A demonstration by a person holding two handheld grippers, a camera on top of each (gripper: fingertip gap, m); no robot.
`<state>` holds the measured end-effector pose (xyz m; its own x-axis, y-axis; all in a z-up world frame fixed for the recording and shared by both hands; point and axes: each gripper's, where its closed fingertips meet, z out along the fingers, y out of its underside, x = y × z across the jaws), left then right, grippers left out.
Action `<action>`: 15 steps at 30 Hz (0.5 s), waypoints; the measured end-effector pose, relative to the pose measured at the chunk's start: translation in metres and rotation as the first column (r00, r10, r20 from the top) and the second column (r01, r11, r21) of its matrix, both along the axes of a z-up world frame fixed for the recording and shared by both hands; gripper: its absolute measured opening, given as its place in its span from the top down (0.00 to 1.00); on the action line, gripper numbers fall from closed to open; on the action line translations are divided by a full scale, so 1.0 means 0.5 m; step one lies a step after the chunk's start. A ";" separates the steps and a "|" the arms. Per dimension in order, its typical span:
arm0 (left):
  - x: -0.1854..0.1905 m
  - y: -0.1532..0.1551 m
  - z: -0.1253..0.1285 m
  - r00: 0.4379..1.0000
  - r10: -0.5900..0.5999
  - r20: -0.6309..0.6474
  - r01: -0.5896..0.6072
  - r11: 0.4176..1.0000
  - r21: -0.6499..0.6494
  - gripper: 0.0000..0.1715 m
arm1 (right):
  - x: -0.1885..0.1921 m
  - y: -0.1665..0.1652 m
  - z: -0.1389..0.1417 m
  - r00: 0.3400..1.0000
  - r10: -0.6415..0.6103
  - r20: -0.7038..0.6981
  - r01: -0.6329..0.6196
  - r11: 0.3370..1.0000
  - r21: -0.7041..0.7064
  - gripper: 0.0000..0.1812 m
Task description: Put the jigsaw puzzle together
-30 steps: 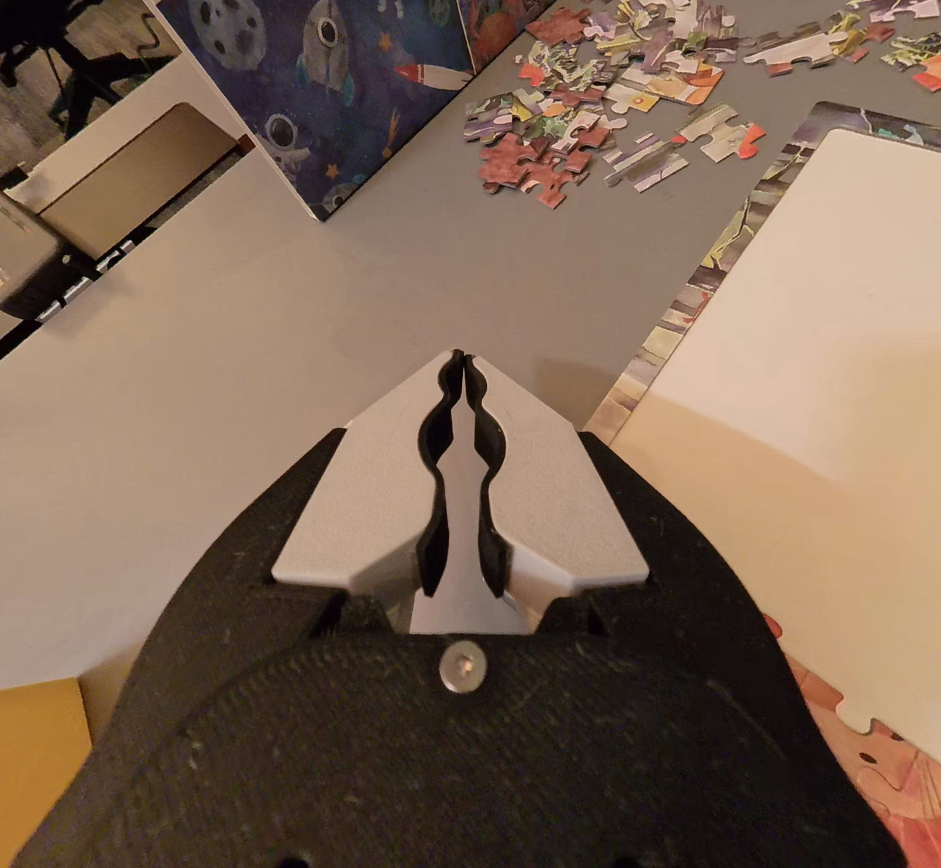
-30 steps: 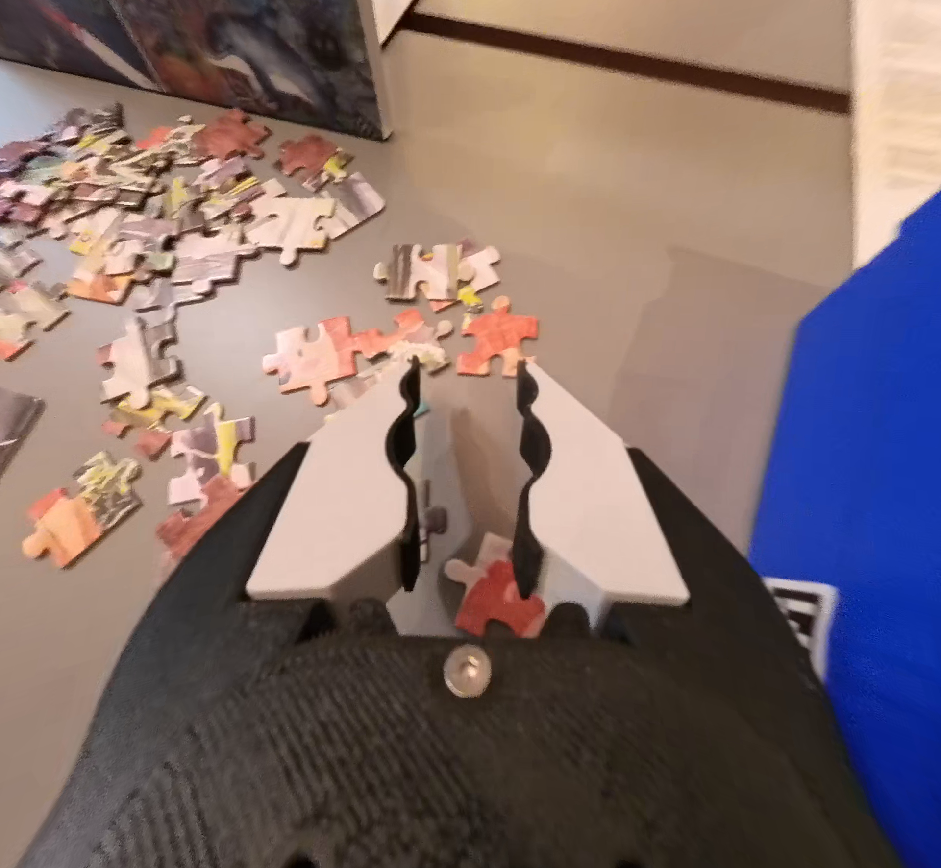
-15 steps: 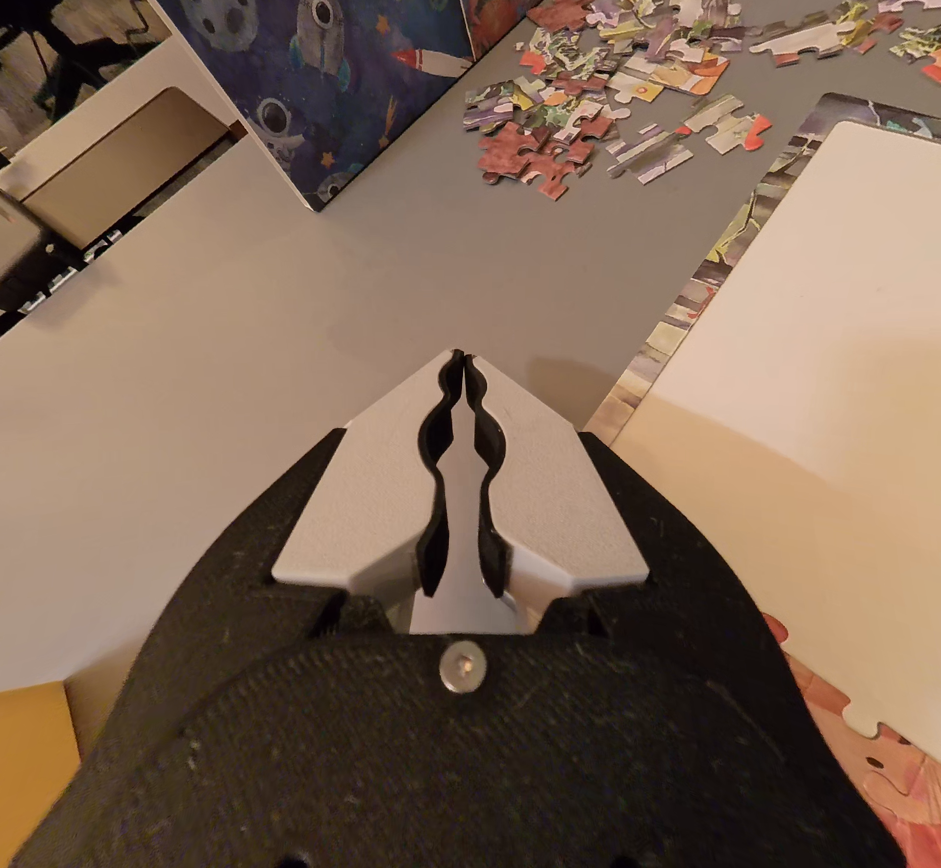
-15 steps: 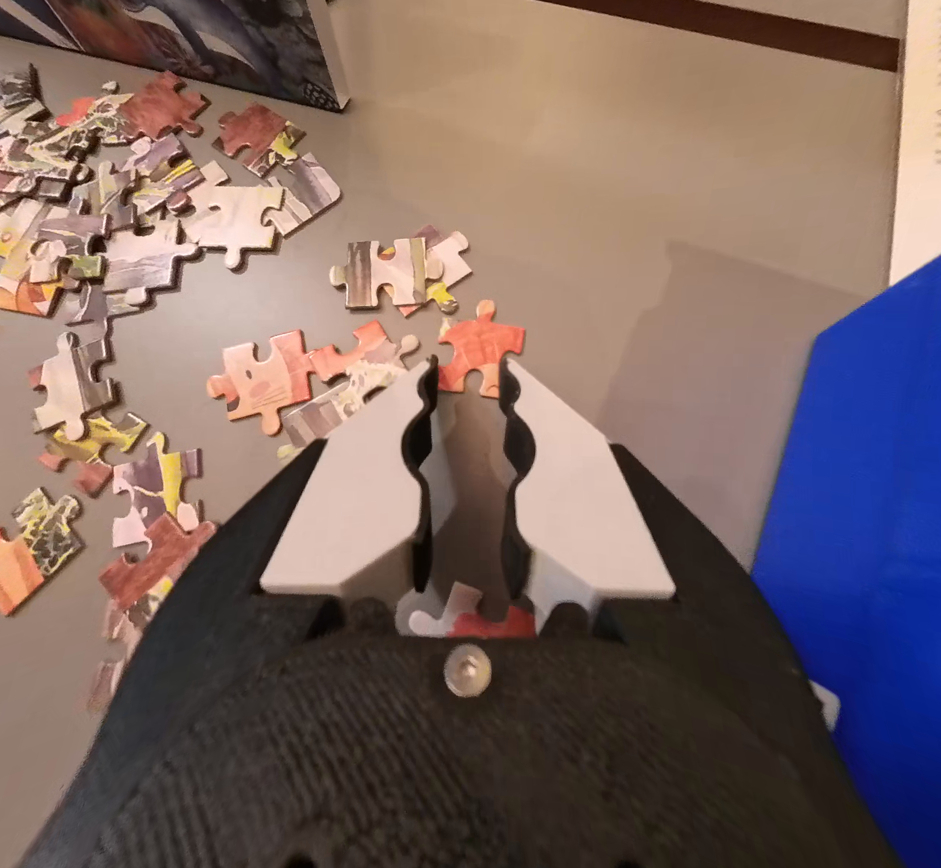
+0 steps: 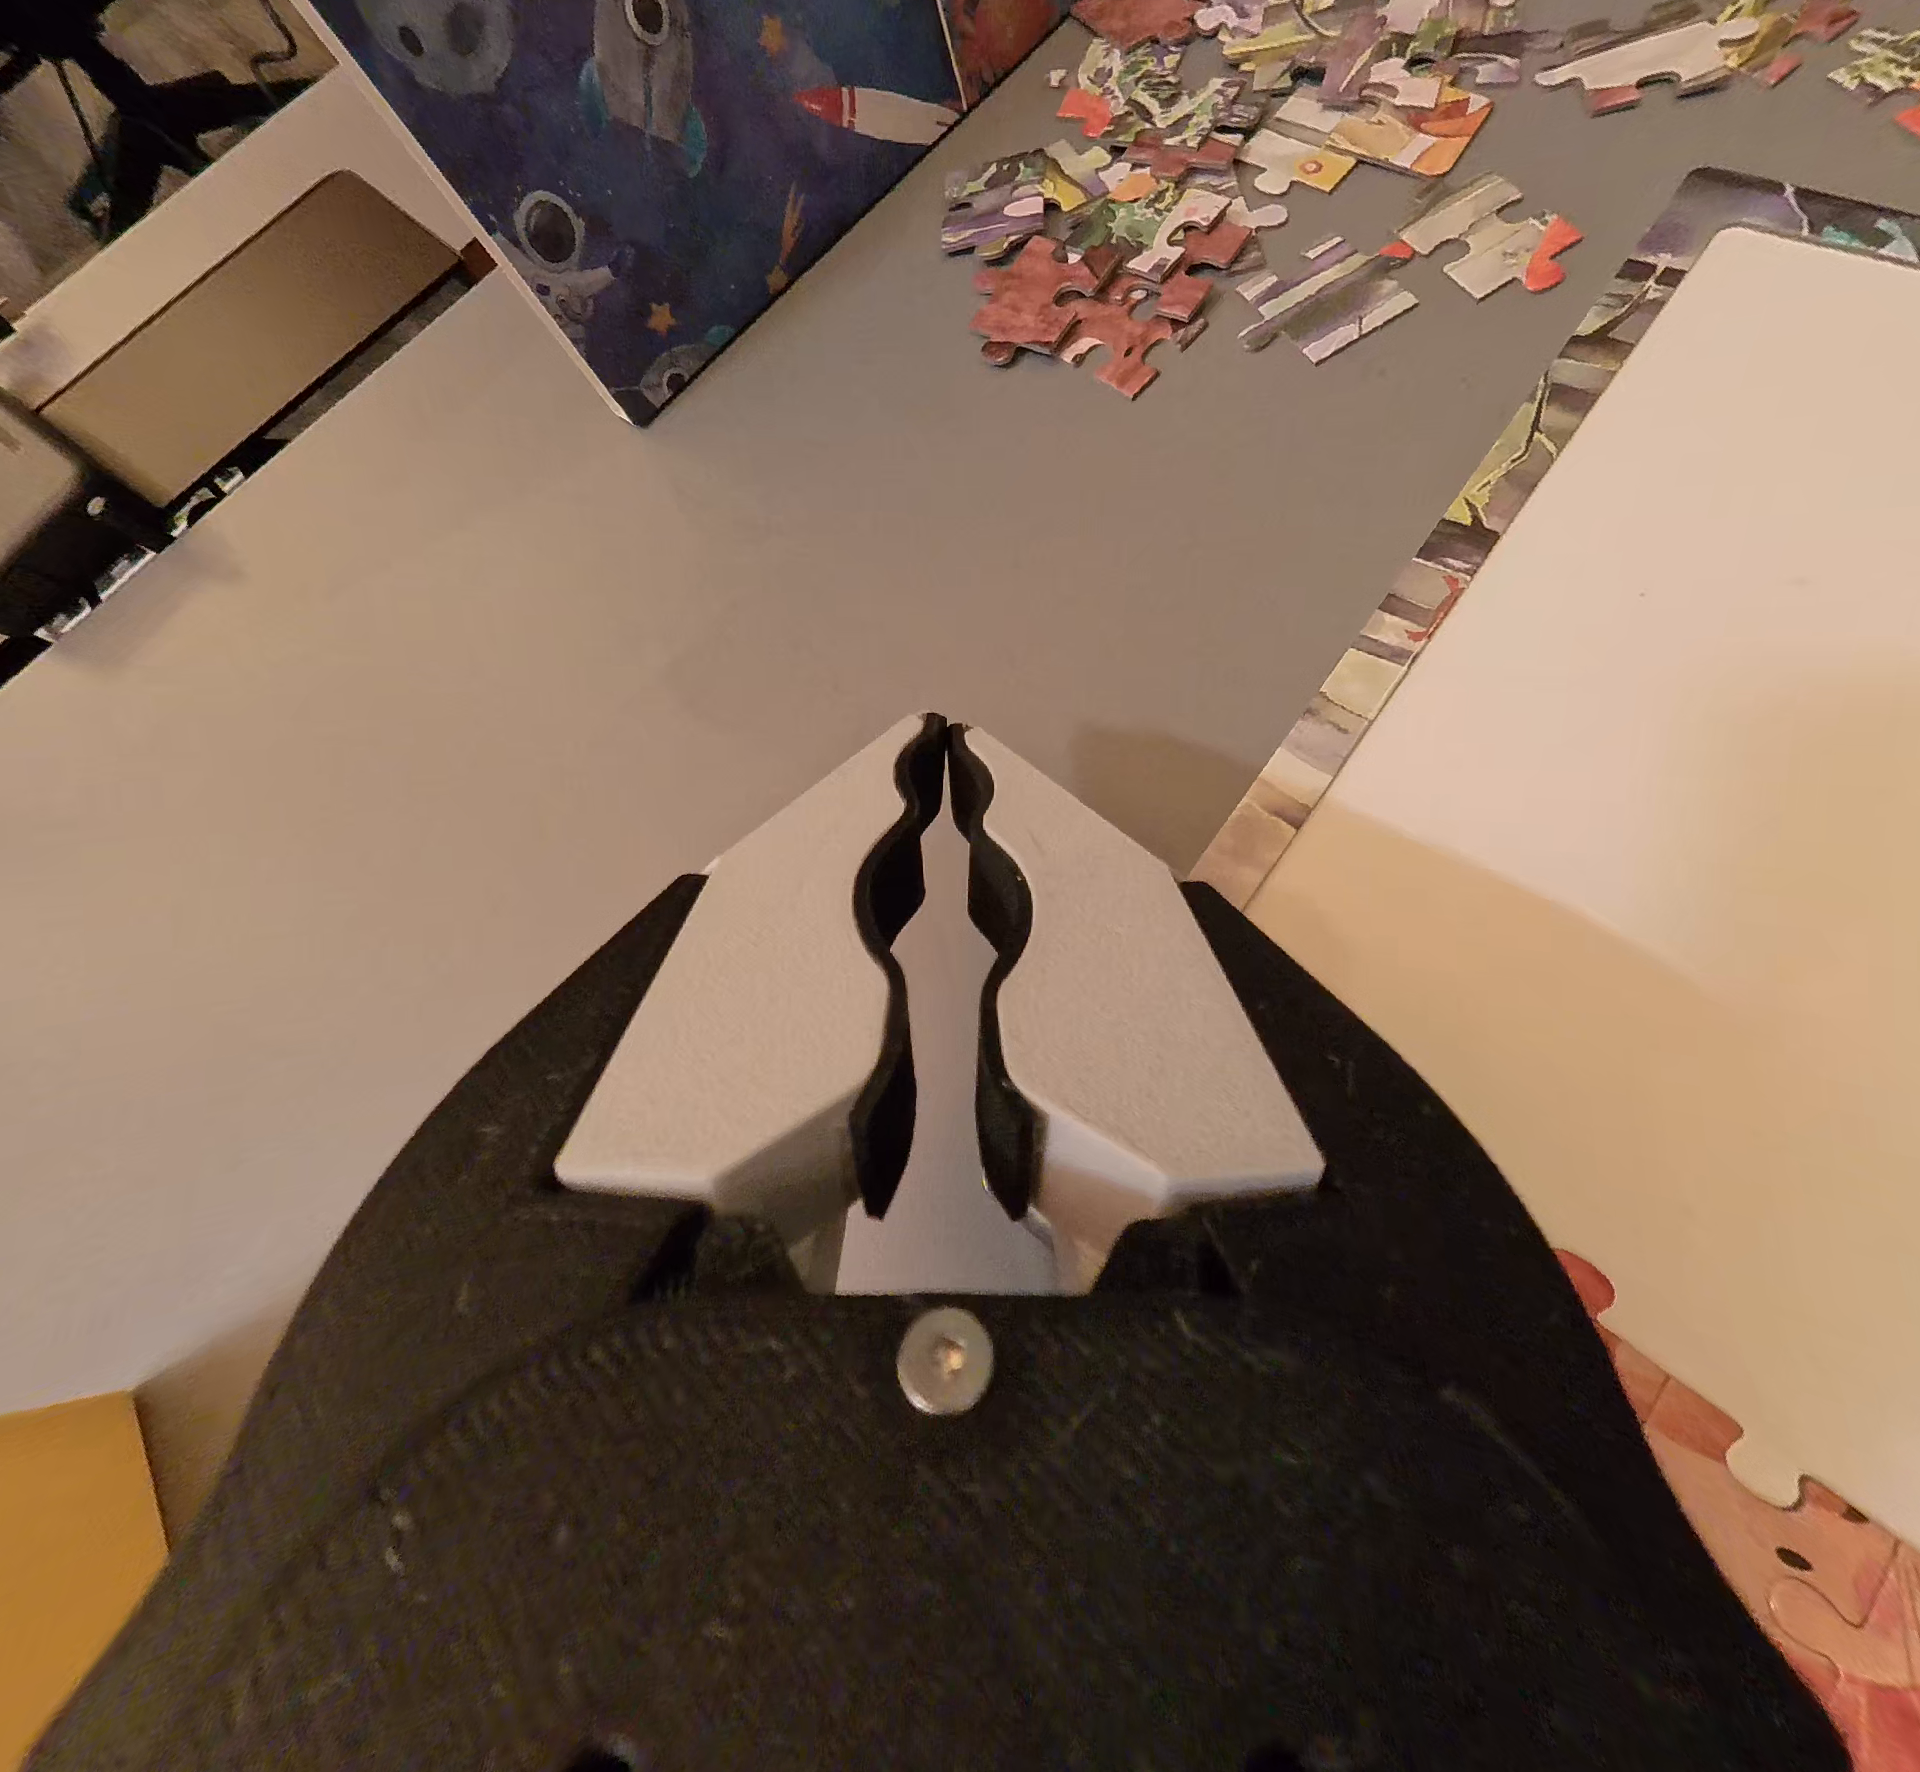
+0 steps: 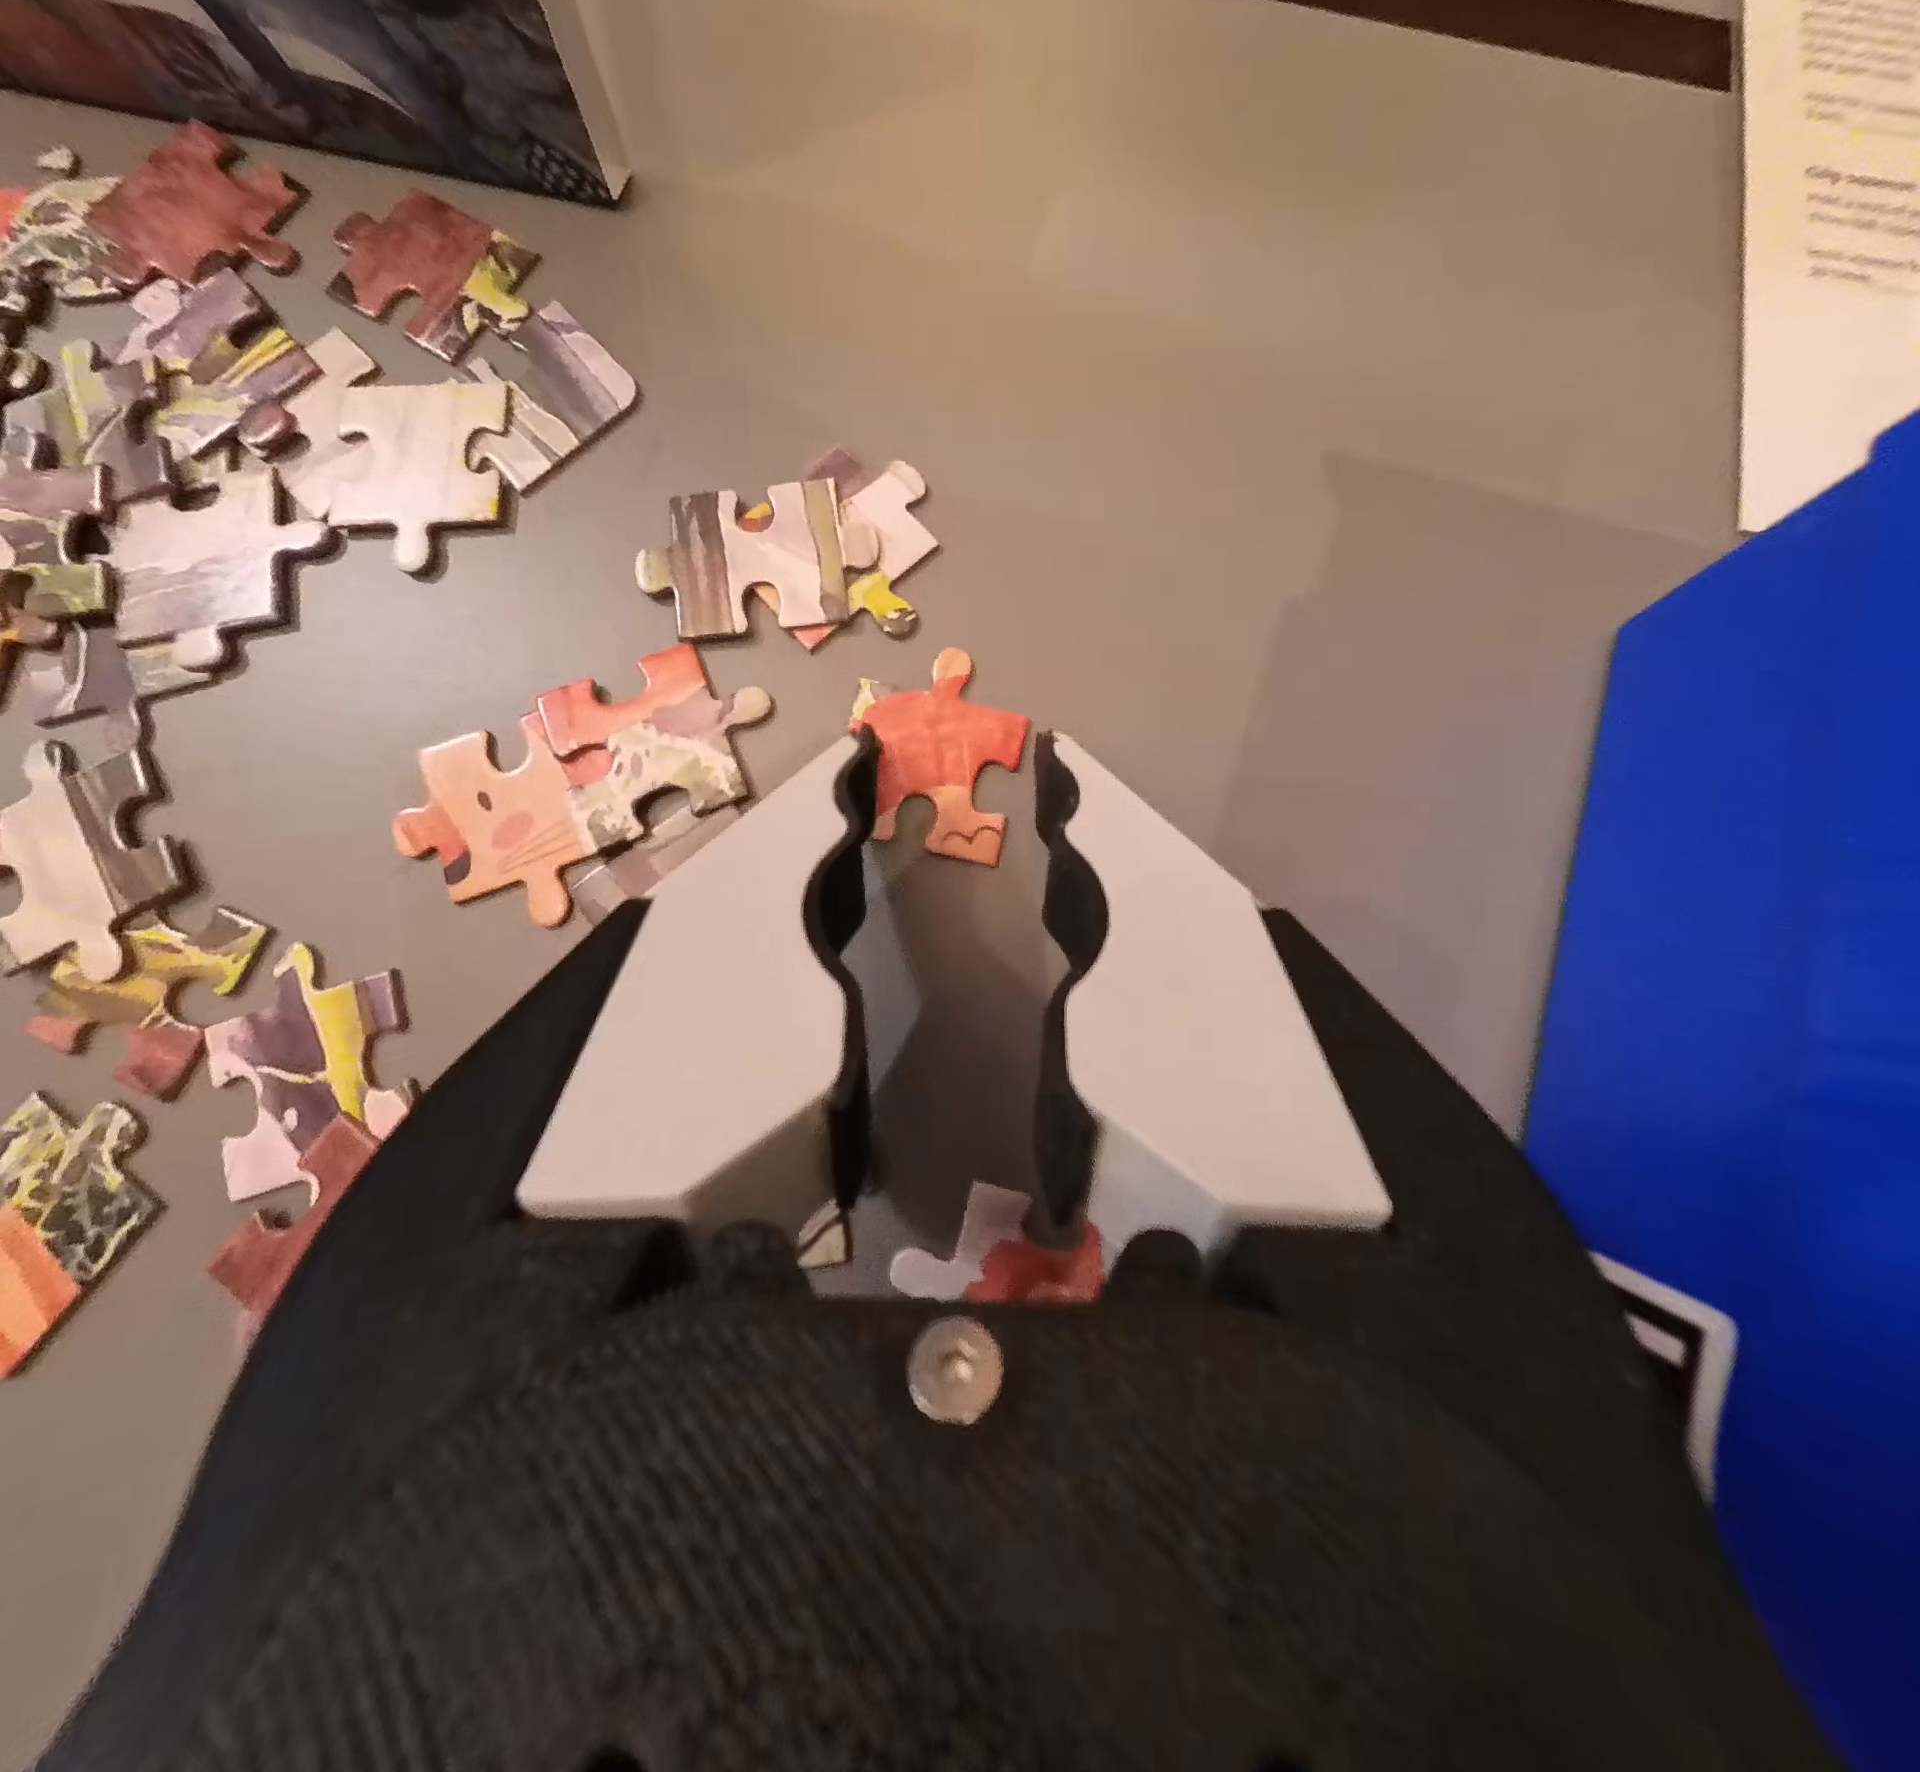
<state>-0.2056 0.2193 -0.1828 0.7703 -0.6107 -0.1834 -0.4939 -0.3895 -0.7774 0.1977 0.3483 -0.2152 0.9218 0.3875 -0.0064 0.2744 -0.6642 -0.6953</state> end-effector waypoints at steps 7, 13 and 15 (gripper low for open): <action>0.000 0.000 0.004 1.000 0.000 0.001 0.000 1.000 0.005 1.00 | -0.002 -0.002 0.000 0.999 -0.033 -0.002 0.033 0.999 -0.007 0.87; -0.001 -0.001 0.011 1.000 0.001 -0.003 -0.001 1.000 0.021 1.00 | 0.001 -0.007 0.007 0.999 -0.033 -0.023 0.033 0.999 -0.002 0.91; -0.001 -0.001 0.014 1.000 0.002 -0.001 -0.002 1.000 0.025 1.00 | -0.006 -0.010 0.032 0.999 -0.010 -0.046 0.012 0.999 0.051 1.00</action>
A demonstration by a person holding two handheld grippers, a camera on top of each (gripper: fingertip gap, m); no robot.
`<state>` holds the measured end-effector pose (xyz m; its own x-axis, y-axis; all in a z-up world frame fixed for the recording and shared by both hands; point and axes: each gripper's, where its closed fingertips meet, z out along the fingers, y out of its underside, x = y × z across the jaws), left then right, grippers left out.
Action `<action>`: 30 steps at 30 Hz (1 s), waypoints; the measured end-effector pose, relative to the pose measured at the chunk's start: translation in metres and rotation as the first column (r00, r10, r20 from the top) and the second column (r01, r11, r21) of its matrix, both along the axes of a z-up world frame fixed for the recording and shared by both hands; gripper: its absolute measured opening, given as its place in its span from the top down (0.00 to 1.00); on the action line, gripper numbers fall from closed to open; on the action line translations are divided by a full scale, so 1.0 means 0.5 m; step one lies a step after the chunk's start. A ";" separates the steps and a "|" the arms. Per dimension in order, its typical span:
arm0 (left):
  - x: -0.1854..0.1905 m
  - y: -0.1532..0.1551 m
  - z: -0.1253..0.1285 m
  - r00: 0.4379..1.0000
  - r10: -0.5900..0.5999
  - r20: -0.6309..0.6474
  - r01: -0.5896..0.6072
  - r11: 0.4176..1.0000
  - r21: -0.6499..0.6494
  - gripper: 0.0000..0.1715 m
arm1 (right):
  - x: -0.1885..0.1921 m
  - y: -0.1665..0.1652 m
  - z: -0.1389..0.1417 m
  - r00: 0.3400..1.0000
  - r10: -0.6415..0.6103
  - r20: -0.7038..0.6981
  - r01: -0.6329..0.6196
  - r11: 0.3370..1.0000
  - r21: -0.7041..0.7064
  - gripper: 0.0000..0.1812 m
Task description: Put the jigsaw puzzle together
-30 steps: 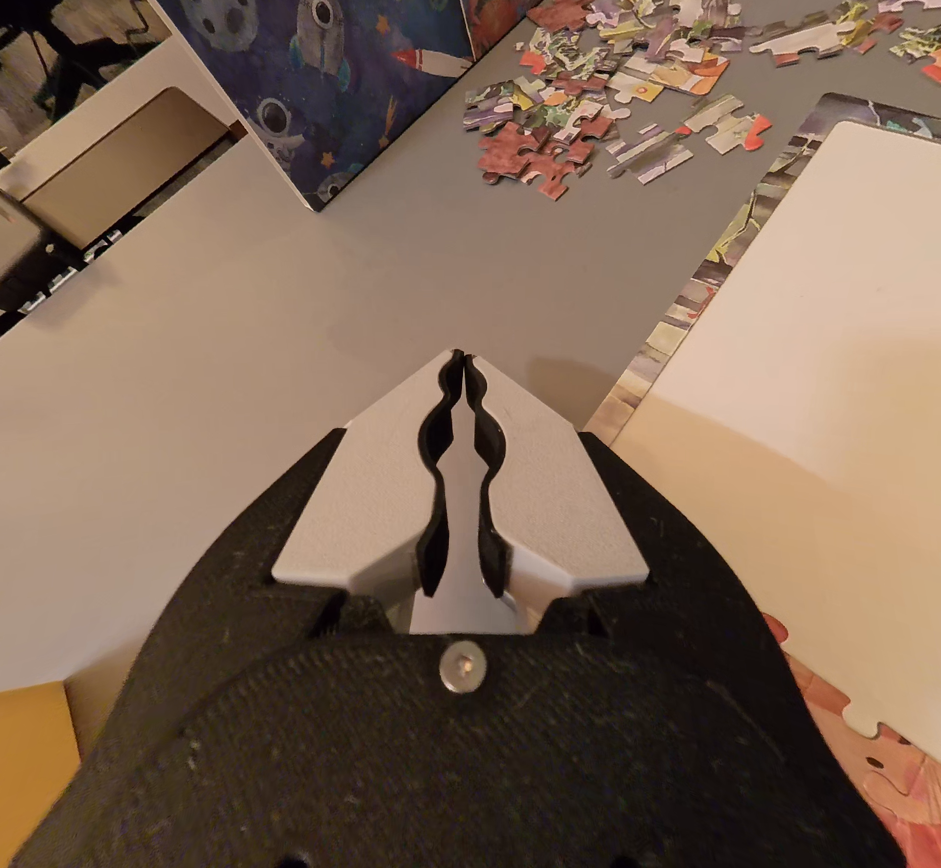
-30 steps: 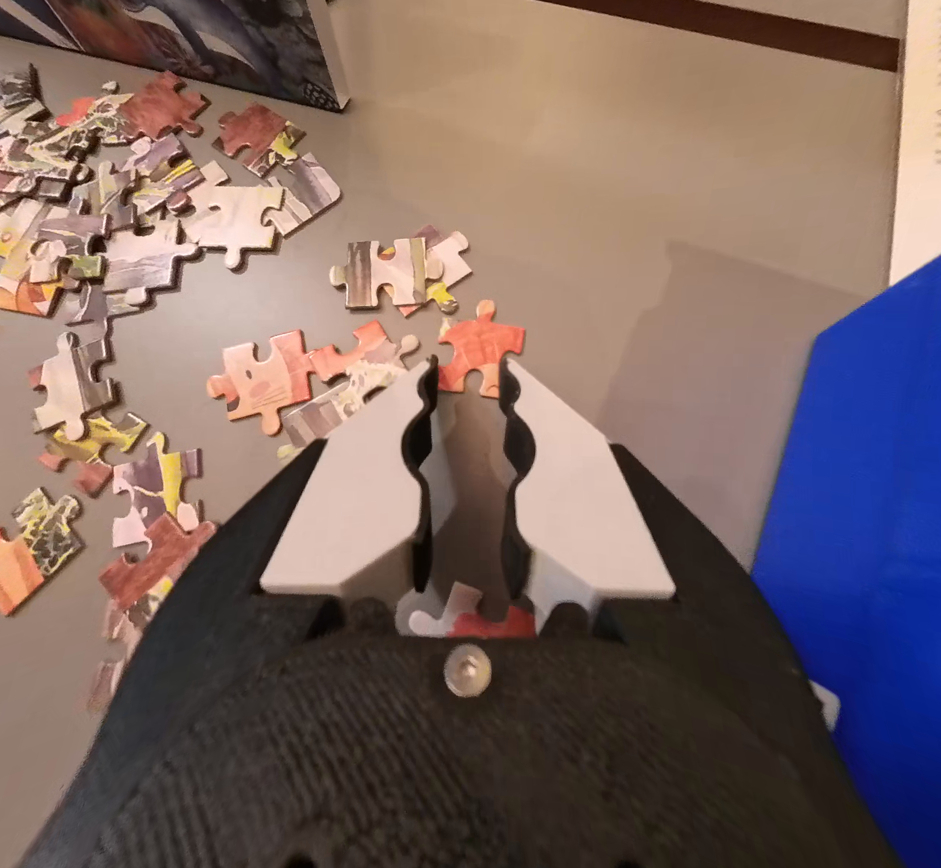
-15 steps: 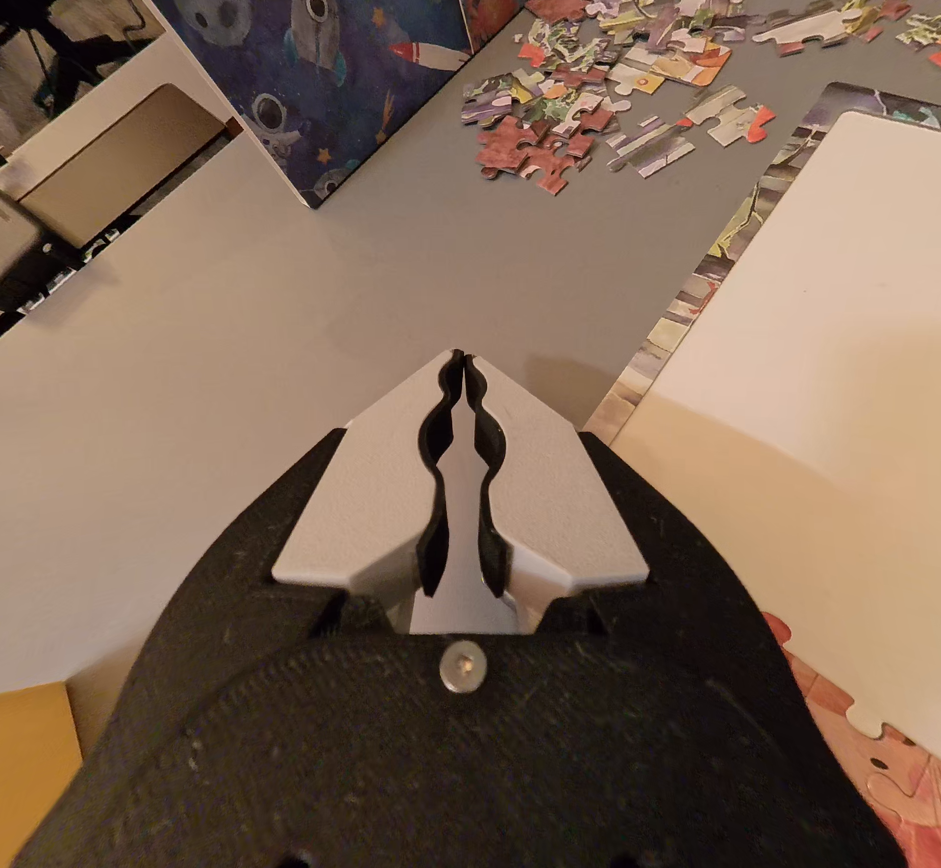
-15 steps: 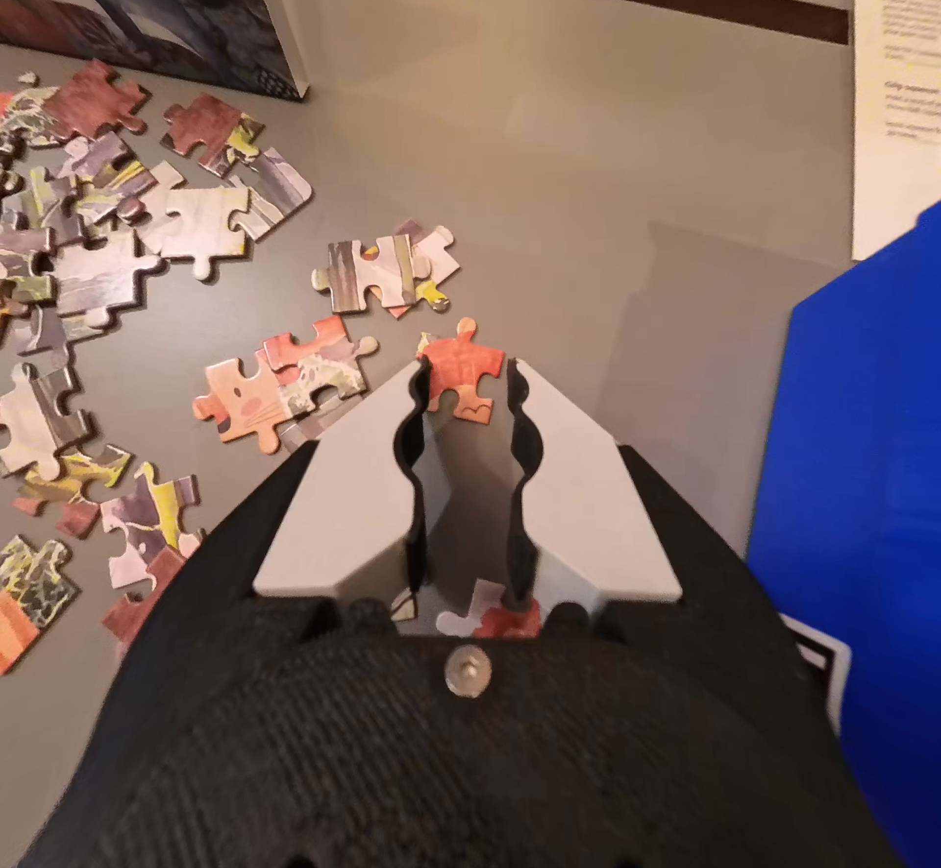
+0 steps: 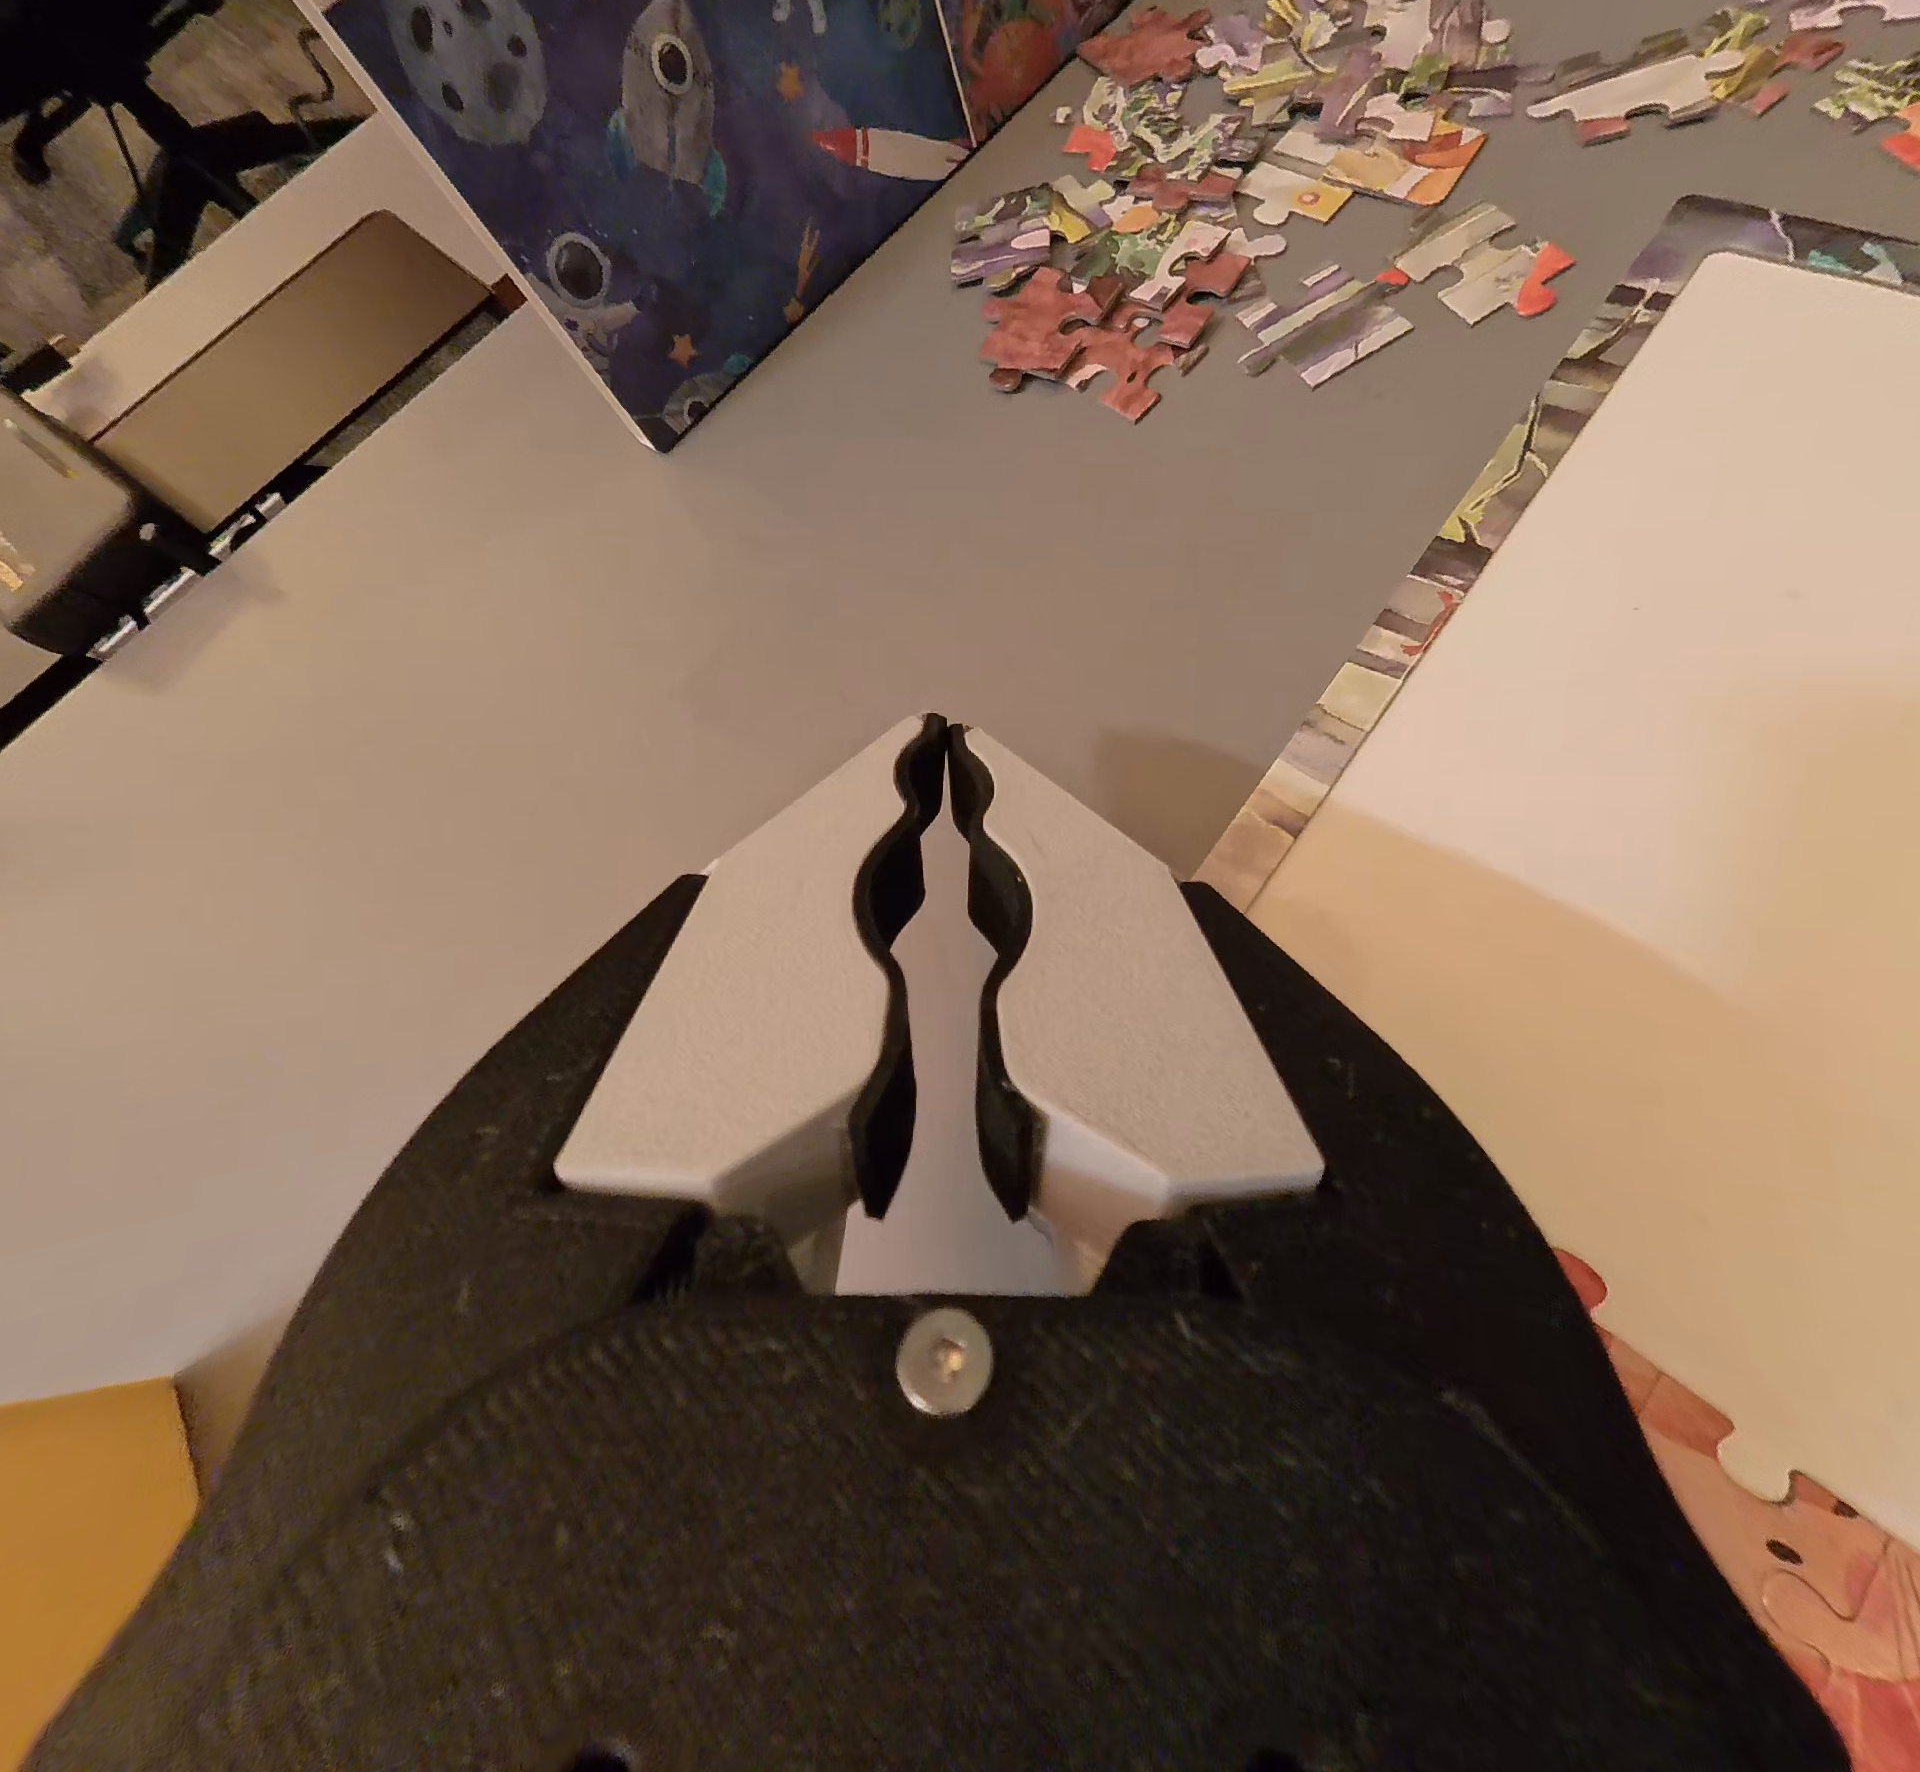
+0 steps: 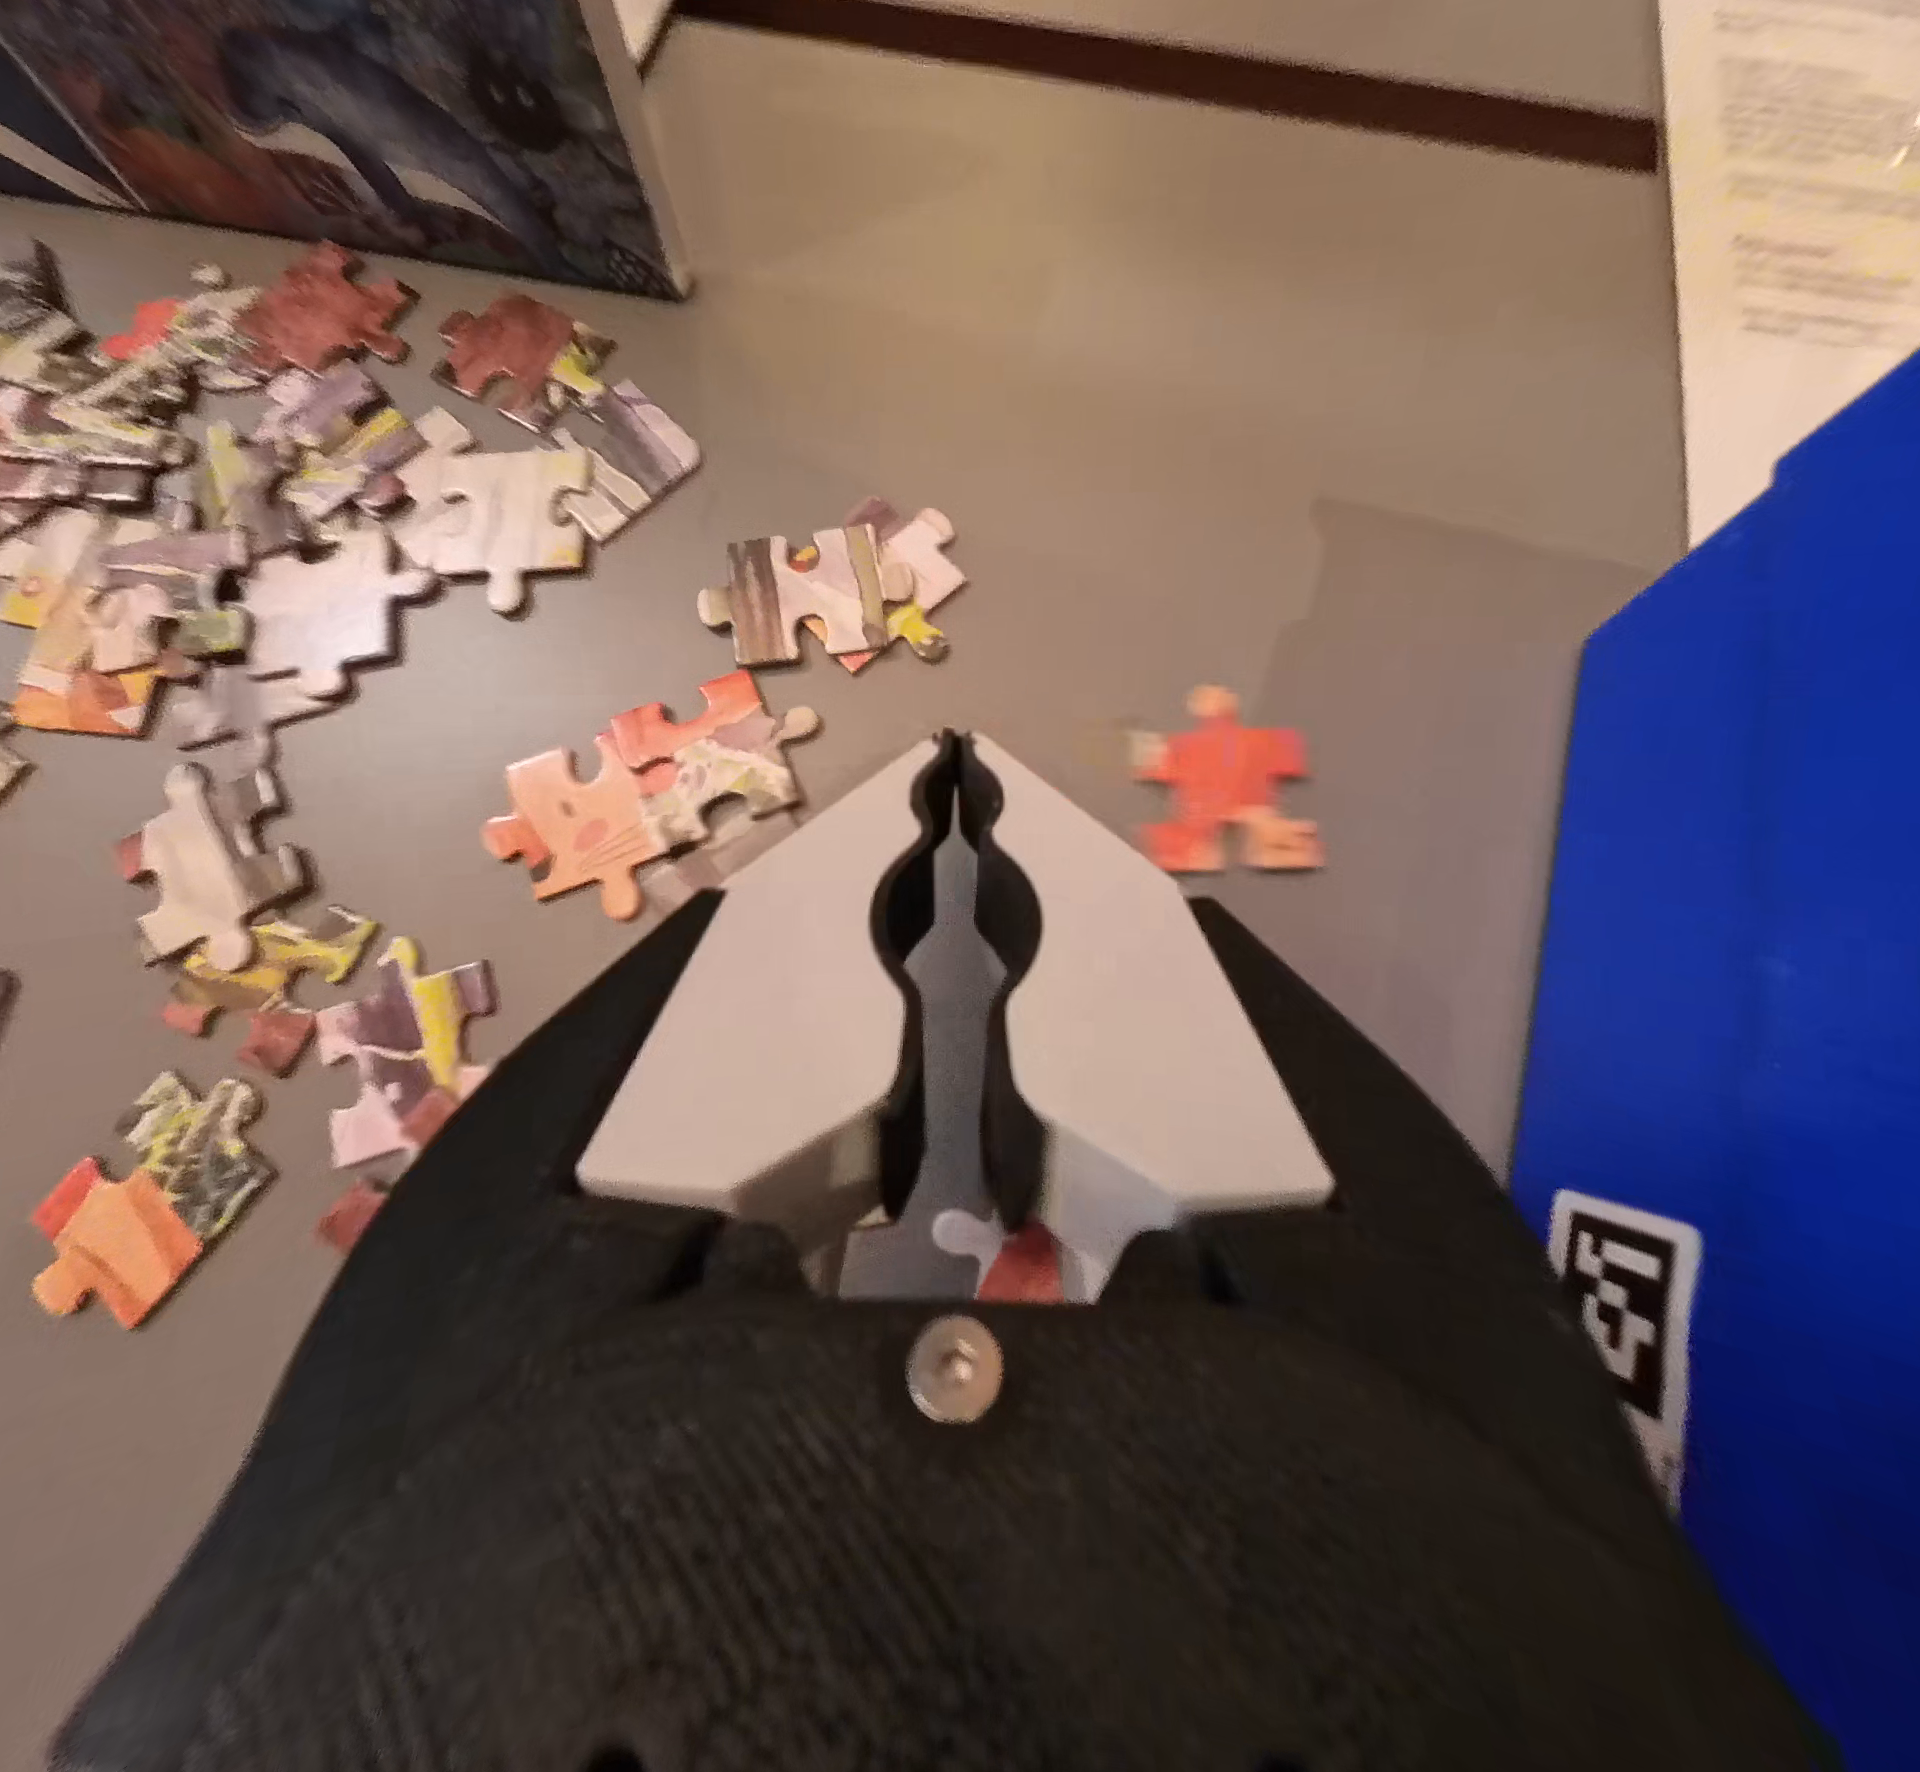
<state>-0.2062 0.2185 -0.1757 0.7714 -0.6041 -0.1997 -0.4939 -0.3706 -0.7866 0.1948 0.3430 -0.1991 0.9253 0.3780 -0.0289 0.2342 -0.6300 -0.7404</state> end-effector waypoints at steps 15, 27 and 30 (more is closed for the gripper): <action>0.000 0.000 -0.003 1.000 0.000 0.003 0.000 1.000 -0.005 1.00 | 0.108 0.005 0.056 0.967 -0.219 0.130 0.187 0.957 0.220 0.76; 0.003 0.000 -0.004 1.000 -0.004 0.013 0.005 1.000 -0.011 1.00 | 0.136 0.071 -0.029 0.946 -0.324 0.025 0.323 0.946 0.034 0.71; 0.002 0.001 -0.004 1.000 -0.005 0.011 0.005 1.000 -0.010 1.00 | 0.131 0.063 -0.026 0.948 -0.319 -0.022 0.319 0.948 0.019 0.69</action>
